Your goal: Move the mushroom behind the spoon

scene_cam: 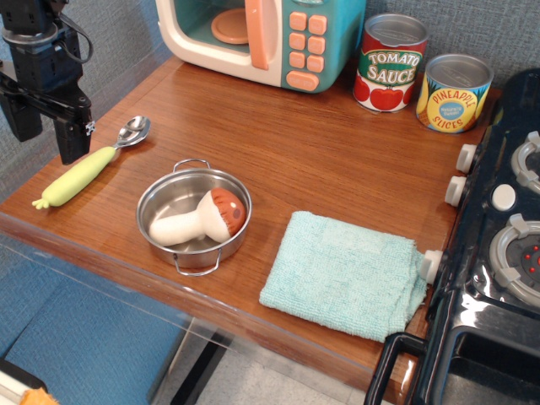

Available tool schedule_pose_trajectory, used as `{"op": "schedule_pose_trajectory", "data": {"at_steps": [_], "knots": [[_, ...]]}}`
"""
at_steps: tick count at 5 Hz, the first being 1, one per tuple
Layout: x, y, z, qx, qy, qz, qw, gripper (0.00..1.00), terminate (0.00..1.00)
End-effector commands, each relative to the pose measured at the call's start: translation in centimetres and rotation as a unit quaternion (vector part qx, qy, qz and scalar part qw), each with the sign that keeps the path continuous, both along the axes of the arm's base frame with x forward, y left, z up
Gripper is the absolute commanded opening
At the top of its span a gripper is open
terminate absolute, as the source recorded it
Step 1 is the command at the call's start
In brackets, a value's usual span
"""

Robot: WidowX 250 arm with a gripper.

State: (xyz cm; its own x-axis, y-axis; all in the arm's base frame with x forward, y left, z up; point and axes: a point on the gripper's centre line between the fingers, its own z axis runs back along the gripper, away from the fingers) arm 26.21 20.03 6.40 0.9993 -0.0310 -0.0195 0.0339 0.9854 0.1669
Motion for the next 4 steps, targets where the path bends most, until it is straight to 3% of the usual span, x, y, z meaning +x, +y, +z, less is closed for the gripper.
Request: {"op": "schedule_pose_trajectory", "data": {"at_steps": [1,3,4], "knots": [[0.0,0.0,0.0,0.0,0.0,0.0,1.0,1.0,0.0],[1.1,-4.8,0.4,-0.009,-0.02,-0.036,0.9991,1.0,0.0],[1.3,-7.8,1.3,-0.028,-0.04,-0.062,0.9969,1.0,0.0]]}}
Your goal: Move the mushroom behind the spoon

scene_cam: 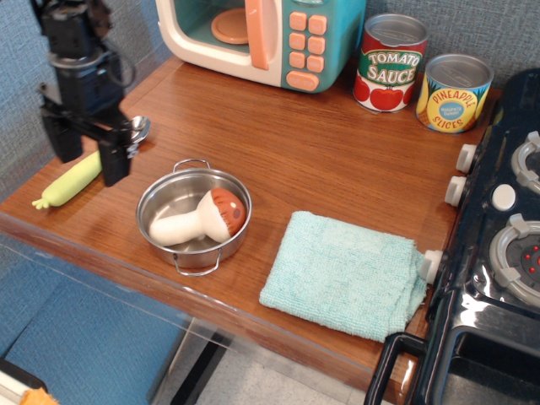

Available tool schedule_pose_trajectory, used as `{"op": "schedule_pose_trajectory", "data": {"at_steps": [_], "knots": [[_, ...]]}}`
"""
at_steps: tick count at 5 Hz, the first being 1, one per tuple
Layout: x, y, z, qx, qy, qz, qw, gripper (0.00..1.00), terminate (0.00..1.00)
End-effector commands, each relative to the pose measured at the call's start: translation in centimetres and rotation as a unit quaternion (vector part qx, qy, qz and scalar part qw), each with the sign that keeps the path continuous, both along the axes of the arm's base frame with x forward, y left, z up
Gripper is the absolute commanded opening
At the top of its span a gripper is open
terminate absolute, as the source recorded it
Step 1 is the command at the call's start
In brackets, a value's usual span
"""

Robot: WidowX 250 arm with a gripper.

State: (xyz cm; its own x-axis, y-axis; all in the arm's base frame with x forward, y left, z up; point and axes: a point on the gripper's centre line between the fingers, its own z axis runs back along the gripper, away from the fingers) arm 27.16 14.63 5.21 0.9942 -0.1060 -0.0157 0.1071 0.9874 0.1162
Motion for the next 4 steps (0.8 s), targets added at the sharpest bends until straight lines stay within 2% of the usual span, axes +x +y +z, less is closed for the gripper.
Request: {"op": "schedule_pose_trajectory", "data": {"at_steps": [1,2,4], "knots": [[-0.2,-6.9,3.3,-0.018,-0.057,-0.098,0.9934,1.0,0.0],[-1.4,-8.5,2.5,-0.018,-0.047,-0.138,0.9892,1.0,0.0],[-2.7,-8.4,-0.9,0.003,0.003,-0.168,0.9858,1.0,0.0]]}}
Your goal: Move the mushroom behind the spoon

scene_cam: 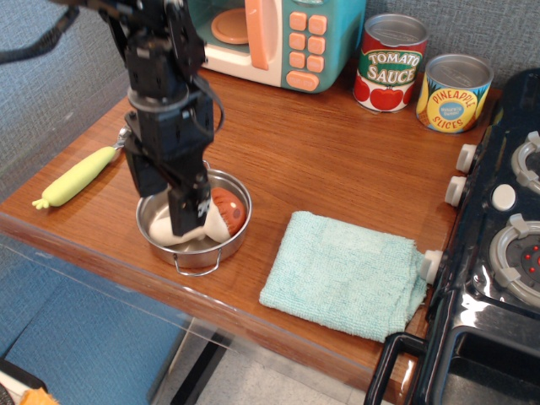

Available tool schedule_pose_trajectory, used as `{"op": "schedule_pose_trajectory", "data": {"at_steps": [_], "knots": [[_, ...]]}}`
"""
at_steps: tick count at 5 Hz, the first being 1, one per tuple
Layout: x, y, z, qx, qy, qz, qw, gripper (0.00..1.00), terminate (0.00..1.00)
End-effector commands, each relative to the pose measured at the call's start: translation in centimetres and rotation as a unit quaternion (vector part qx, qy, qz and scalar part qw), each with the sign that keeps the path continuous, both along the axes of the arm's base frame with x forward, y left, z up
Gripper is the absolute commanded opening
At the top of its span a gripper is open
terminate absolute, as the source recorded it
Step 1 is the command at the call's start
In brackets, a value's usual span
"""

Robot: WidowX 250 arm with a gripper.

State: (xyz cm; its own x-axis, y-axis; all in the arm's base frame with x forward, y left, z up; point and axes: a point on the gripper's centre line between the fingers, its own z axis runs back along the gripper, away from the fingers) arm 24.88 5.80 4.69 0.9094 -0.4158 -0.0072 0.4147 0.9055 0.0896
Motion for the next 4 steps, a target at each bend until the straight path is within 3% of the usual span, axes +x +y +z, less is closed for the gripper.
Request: {"op": "schedule_pose_trajectory", "data": {"at_steps": [1,2,3,4], "knots": [[-0.2,0.6,-1.4,0.03,0.003,-0.009,0.9995,1.0,0.0],[0.0,0.7,-2.2,0.035,0.007,-0.006,0.9993,1.0,0.0],[0.3,0.7,-2.6,0.031,0.008,-0.011,0.9994,0.0,0.0],[0.6,0.5,-1.8,0.018,-0.002,-0.015,0.9997,0.0,0.0]]}}
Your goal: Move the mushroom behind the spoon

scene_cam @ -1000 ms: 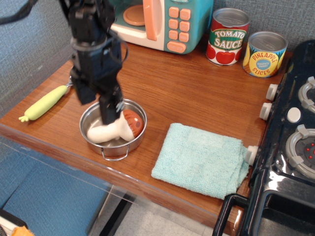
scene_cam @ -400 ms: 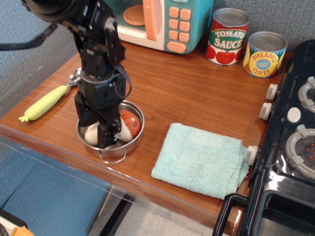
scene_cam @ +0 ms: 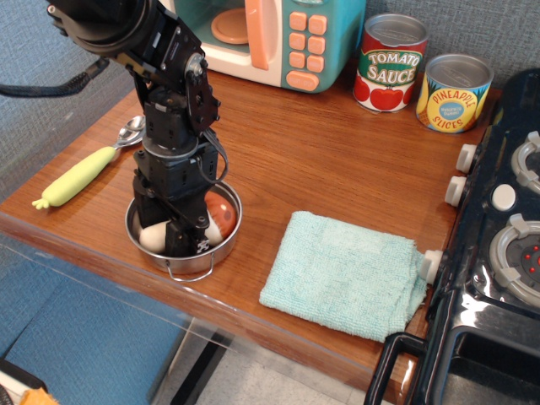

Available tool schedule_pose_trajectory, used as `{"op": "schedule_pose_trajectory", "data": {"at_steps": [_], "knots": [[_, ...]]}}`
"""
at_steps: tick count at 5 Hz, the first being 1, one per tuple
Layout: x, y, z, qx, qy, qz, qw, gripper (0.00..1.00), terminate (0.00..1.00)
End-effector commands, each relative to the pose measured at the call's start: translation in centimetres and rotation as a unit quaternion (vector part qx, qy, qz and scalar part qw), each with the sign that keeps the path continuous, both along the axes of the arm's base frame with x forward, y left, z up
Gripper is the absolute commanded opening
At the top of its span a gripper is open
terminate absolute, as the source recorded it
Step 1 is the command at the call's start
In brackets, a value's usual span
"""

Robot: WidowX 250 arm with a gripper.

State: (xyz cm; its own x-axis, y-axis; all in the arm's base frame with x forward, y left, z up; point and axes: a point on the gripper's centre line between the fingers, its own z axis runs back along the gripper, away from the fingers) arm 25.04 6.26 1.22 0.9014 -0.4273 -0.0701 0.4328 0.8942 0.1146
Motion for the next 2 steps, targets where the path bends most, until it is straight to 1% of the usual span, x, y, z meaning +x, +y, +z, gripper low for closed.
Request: {"op": "schedule_pose_trajectory", "data": {"at_steps": [1,2], "knots": [[1.4,-0.2,4.7,-0.033,-0.056,-0.01,0.9978,0.0,0.0],[3.4,1.6,8.6,-0.049,-0.096,0.022,0.994,0.0,0.0]]}}
